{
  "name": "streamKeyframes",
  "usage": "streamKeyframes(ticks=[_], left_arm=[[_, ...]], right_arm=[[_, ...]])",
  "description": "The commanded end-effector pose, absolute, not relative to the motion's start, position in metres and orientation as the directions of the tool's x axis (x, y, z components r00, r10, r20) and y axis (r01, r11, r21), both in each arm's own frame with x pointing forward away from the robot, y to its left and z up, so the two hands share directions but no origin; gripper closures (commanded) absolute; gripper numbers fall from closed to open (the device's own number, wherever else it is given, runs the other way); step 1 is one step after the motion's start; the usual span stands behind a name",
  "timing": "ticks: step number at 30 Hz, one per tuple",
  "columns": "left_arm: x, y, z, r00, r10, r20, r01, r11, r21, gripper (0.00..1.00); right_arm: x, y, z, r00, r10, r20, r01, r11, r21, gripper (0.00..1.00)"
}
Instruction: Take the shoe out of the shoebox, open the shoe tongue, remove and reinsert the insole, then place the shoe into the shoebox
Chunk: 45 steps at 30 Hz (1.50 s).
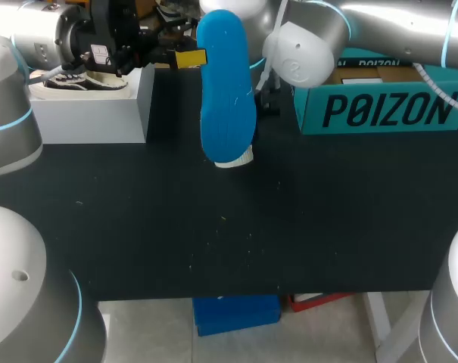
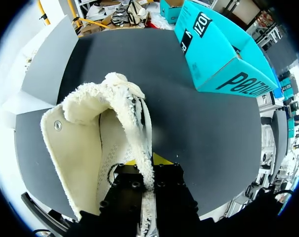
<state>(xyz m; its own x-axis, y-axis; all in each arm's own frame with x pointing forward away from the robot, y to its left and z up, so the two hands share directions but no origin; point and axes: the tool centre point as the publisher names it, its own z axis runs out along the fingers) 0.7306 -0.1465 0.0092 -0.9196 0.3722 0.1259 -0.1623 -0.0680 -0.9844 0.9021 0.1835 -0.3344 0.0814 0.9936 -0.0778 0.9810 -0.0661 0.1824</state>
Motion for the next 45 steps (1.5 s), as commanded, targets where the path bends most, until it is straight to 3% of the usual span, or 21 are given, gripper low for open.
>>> streamKeyframes(ticks=[1,45], left_arm=[[0.73,-0.148,0.008,-0.92,0.37,0.125,-0.162,-0.069,-0.984,1.0],[0.73,-0.148,0.008,-0.92,0.37,0.125,-0.162,-0.069,-0.984,1.0]], right_arm=[[0.902,0.184,-0.346,0.096,0.993,-0.063,0.981,-0.084,0.176,1.0],[0.852,0.203,-0.429,0.096,0.994,-0.042,0.995,-0.096,0.005,1.0]])
